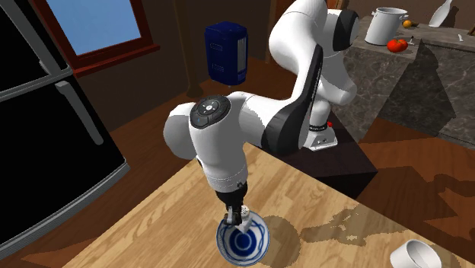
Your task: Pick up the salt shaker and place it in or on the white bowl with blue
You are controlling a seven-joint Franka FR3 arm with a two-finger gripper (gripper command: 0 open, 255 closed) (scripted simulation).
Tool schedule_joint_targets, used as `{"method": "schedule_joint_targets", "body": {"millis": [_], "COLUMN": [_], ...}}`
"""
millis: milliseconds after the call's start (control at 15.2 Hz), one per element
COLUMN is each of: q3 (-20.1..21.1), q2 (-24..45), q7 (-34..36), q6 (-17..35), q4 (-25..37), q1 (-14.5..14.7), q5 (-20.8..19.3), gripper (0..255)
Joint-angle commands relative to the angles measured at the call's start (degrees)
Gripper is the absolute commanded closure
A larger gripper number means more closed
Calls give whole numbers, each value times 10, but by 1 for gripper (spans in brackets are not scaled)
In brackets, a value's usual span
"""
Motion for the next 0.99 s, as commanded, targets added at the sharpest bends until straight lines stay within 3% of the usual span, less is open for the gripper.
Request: {"method": "schedule_joint_targets", "body": {"millis": [0, 924], "q3": [-1, -8], "q2": [4, 39], "q7": [0, 0], "q6": [14, 90], "q4": [-10, -53], "q1": [0, 4], "q5": [-1, -13], "gripper": [255, 255]}}
